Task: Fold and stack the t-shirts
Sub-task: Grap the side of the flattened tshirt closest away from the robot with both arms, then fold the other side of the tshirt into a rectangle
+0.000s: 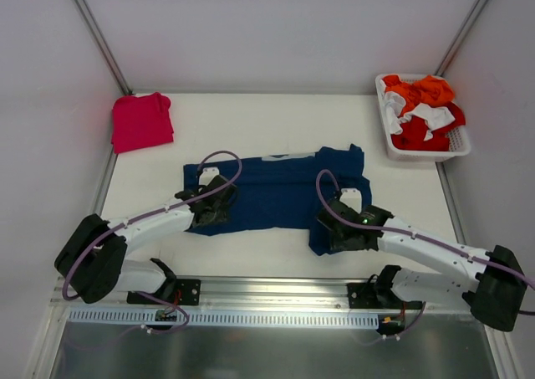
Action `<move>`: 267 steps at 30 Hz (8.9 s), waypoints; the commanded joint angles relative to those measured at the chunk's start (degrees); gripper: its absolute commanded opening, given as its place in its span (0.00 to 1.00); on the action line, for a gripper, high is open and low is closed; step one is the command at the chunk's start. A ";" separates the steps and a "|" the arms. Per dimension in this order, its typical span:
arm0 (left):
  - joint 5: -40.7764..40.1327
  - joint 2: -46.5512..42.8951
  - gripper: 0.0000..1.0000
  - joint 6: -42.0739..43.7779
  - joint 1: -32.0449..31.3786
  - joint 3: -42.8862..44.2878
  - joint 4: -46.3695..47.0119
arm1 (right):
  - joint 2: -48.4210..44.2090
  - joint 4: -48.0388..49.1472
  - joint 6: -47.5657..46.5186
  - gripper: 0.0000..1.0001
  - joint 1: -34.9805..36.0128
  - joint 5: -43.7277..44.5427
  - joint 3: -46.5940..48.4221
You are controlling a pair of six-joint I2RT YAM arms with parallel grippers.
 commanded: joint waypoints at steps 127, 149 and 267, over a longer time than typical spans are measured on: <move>-12.11 10.16 0.00 -8.86 -2.00 7.34 -19.28 | 16.61 1.98 -0.47 0.00 -6.20 8.99 5.25; -14.58 14.38 0.00 -4.72 0.73 20.97 -26.83 | 18.34 -4.01 -14.01 0.01 -17.45 13.31 22.66; -11.84 26.90 0.99 11.19 15.32 46.55 -26.05 | 48.17 6.71 -32.63 0.95 -36.17 2.42 57.90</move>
